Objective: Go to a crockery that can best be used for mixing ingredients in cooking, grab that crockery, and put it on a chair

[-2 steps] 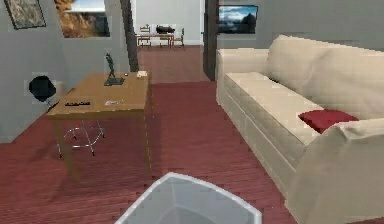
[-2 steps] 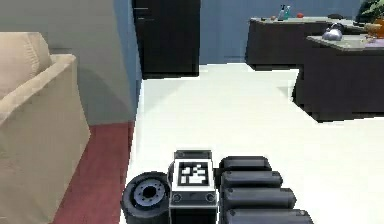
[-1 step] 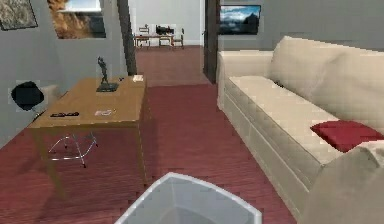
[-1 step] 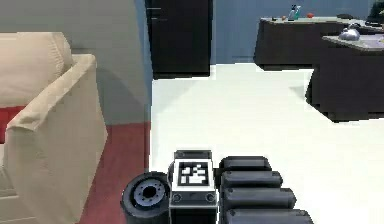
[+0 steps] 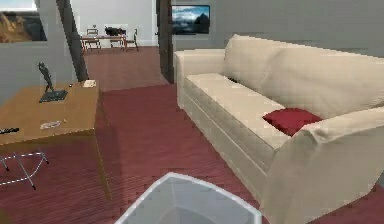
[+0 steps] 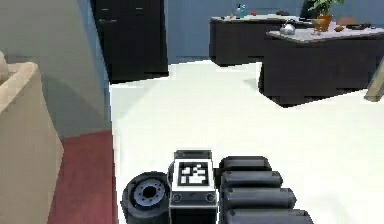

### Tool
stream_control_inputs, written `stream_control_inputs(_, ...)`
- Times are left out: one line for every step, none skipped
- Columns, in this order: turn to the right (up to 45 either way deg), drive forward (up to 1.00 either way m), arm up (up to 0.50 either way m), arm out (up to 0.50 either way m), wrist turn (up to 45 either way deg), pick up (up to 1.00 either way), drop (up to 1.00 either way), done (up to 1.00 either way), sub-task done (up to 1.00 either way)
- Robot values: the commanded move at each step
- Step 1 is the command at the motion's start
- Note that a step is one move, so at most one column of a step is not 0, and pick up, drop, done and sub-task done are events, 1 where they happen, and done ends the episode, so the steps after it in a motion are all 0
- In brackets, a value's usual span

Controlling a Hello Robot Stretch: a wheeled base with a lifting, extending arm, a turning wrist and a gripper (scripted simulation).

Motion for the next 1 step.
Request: stream_control_inputs(0.0, 1.0, 0.0, 0.0, 0.0, 0.0, 0.0, 0.0, 0.0)
